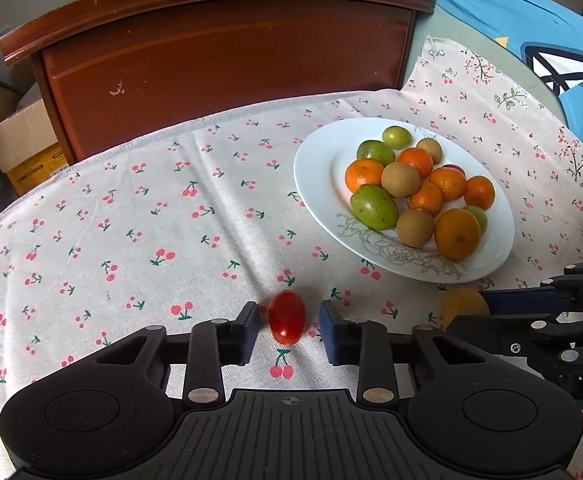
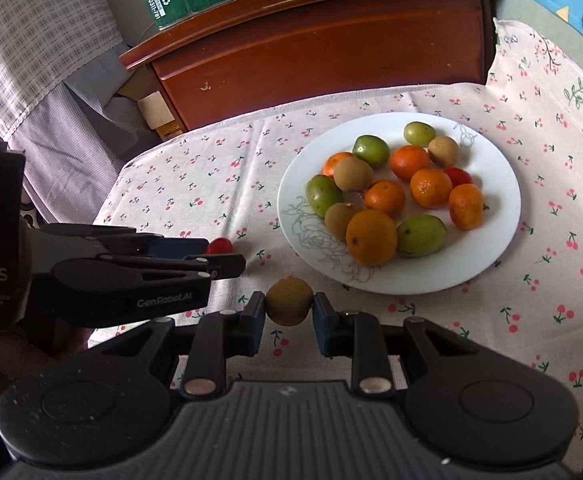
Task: Organize fruits
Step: 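Carry both fruits onto the white plate and open both tools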
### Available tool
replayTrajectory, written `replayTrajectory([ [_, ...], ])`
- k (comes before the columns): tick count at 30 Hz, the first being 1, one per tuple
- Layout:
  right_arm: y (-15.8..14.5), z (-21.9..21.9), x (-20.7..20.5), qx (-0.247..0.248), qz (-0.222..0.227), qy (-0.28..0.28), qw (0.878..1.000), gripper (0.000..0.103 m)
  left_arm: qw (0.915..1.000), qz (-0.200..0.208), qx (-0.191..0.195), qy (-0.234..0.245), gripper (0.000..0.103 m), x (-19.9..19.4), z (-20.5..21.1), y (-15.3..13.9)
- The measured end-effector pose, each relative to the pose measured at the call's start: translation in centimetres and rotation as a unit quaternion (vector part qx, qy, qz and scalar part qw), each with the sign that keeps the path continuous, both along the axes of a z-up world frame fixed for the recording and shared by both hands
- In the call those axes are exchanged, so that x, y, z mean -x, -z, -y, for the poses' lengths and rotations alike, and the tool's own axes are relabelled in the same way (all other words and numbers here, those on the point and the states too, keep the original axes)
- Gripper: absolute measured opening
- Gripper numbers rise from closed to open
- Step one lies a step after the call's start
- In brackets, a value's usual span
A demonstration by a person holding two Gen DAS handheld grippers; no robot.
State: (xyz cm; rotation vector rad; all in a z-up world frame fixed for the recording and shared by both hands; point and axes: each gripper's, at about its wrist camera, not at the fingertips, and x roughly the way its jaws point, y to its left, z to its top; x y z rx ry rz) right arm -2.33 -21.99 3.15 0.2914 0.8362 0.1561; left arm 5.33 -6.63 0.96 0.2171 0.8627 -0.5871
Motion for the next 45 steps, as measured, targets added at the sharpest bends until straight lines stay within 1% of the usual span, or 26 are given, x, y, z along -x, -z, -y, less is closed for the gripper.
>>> replayTrajectory([
  [6, 0.1, 0.1, 0.1, -0.002, -0.002, 0.001, 1.0, 0.026, 1.0, 0.0, 0.002, 0.001, 0.018, 0.1, 0.0, 0.0],
  [14, 0.2, 0.4, 0.0, -0.008, -0.004, 0.003, 1.0, 0.026, 0.9999, 0.001, 0.015, -0.005, 0.017, 0.3, 0.1, -0.9],
  [21, -0.6, 0.9, 0.1, -0.012, 0.009, 0.01, 1.0, 0.026, 0.9987, 0.023, 0.046, -0.007, 0.017, 0.6, 0.3, -3.1],
  [25, -1.7, 1.5, 0.1, -0.012, 0.024, 0.02, 0.999, 0.026, 0.9966, 0.044, 0.07, -0.002, 0.017, 0.3, 1.2, -4.9],
  [28, -2.8, 2.3, 0.1, -0.004, 0.036, 0.031, 0.999, 0.026, 0.9949, 0.049, 0.088, 0.004, 0.017, 0.0, 2.0, -5.9],
  [31, -3.9, 3.3, -0.1, 0.007, 0.041, 0.04, 0.998, 0.026, 0.9944, 0.063, 0.084, 0.015, 0.017, 0.0, 2.4, -6.6],
  [33, -4.4, 4.1, -0.1, 0.014, 0.041, 0.039, 0.998, 0.026, 0.9949, 0.051, 0.084, 0.023, 0.018, -0.3, 1.9, -7.0],
  [34, -4.6, 4.5, 0.0, 0.016, 0.042, 0.039, 0.998, 0.026, 0.9954, 0.044, 0.084, 0.015, 0.018, -0.4, 1.6, -6.9],
  [36, -4.7, 5.3, 0.2, 0.01, 0.042, 0.046, 0.998, 0.026, 0.9966, 0.023, 0.079, 0.002, 0.018, -0.5, 1.3, -6.1],
  [38, -4.8, 5.8, 0.0, -0.003, 0.042, 0.054, 0.998, 0.026, 0.9978, -0.001, 0.065, 0.012, 0.02, -0.3, 1.7, -4.9],
  [42, -4.7, 6.2, -0.2, -0.006, 0.041, 0.062, 0.997, 0.026, 0.998, -0.014, 0.034, 0.051, 0.021, 1.1, 3.0, -3.3],
  [45, -4.5, 6.5, -0.4, -0.009, 0.04, 0.066, 0.997, 0.026, 0.9971, -0.014, 0.02, 0.073, 0.021, 1.9, 3.8, -2.6],
])
